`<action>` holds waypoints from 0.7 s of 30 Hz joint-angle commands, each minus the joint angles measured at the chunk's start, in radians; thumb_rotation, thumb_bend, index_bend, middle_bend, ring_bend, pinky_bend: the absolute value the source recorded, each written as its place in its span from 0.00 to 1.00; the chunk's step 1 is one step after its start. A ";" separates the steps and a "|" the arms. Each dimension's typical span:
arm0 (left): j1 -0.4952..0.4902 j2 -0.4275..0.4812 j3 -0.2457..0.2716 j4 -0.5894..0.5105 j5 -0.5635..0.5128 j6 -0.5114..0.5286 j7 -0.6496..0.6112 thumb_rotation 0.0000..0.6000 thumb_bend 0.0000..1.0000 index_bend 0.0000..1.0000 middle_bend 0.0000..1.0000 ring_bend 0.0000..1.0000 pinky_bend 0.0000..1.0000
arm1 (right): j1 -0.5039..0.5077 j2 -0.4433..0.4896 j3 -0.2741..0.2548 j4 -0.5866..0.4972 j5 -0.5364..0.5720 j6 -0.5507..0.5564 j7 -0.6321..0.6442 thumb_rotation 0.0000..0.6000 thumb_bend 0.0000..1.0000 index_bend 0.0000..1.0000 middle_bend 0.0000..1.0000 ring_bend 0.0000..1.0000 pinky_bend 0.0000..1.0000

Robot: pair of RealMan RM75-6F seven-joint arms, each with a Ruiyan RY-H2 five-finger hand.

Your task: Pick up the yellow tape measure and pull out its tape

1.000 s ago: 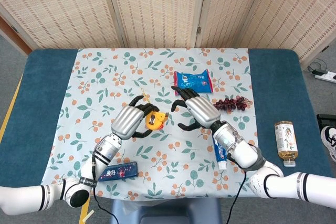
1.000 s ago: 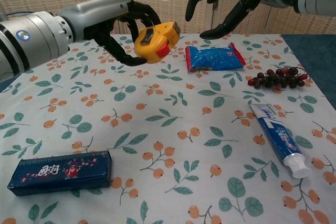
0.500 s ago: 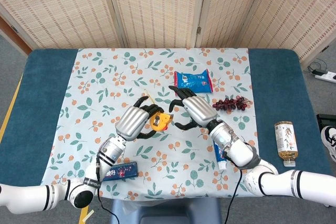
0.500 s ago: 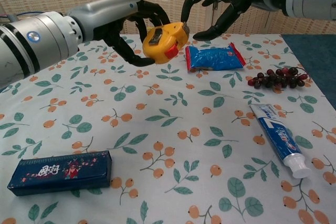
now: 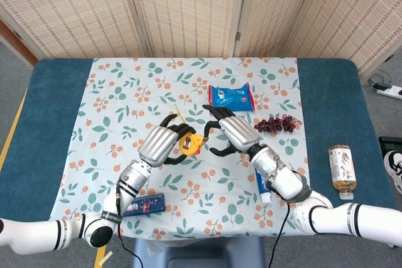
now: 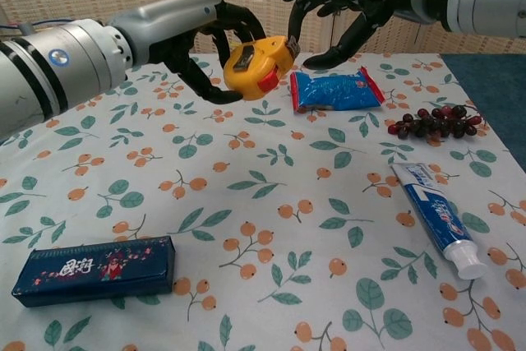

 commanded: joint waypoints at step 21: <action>-0.002 -0.005 0.011 0.006 -0.010 0.000 0.002 1.00 0.41 0.58 0.53 0.44 0.12 | -0.001 -0.026 -0.003 0.028 0.000 0.033 0.015 1.00 0.32 0.63 0.15 0.10 0.00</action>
